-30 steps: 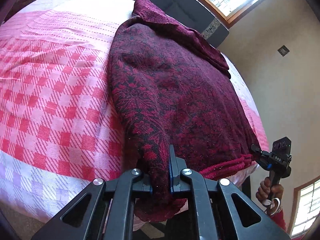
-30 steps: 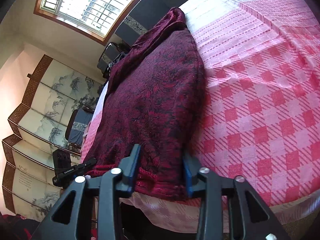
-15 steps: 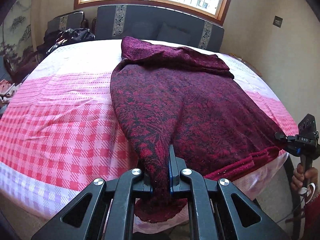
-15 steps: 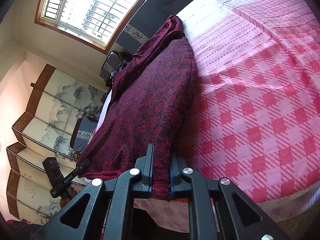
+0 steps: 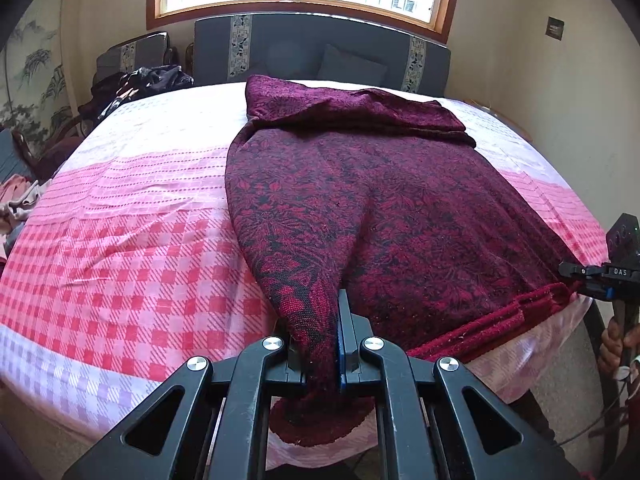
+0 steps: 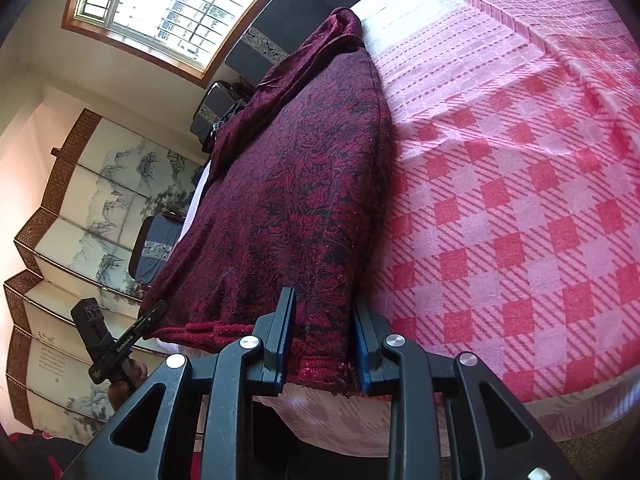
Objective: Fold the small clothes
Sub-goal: 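Grasp the hem with the right tool beside the left tool while the left tool holds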
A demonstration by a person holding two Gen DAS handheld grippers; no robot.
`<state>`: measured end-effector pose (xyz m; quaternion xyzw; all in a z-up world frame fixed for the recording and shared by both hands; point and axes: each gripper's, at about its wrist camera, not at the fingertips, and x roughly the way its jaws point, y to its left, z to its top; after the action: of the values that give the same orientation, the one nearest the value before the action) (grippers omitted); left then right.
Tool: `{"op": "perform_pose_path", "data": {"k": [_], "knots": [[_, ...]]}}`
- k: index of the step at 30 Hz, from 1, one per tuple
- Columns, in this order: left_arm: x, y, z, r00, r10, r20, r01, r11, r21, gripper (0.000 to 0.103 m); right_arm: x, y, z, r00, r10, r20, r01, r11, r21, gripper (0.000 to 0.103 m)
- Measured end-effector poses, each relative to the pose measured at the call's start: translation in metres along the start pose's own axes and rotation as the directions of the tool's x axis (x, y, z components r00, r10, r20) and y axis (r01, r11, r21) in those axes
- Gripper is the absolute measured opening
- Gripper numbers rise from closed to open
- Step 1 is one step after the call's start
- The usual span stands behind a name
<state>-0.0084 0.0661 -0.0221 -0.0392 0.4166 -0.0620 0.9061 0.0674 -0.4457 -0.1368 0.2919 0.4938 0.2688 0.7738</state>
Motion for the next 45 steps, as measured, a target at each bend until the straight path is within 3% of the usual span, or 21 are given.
{"op": "perform_pose_path", "data": {"k": [2,16,27,45], "knots": [[0.000,0.000,0.000,1.000,0.005,0.004,-0.005,1.000,0.004,0.010,0.000,0.003,-0.001,1.000,-0.015,0.003,0.015,1.000,-0.016,0.014],[-0.008,-0.001,0.002,0.999,0.016,0.038,-0.017,1.000,0.024,0.010,-0.029,0.020,0.010,0.983,0.137,0.119,-0.136,0.991,-0.021,0.013],[0.000,0.021,-0.002,0.998,-0.056,-0.008,0.055,0.996,-0.068,0.010,-0.031,-0.002,0.001,0.984,0.111,0.138,-0.119,0.992,0.051,0.013],[0.006,0.016,0.000,0.999,-0.044,-0.016,0.044,0.998,-0.052,0.010,-0.035,-0.009,-0.003,0.976,0.140,0.166,-0.153,0.986,0.067,0.013]]}}
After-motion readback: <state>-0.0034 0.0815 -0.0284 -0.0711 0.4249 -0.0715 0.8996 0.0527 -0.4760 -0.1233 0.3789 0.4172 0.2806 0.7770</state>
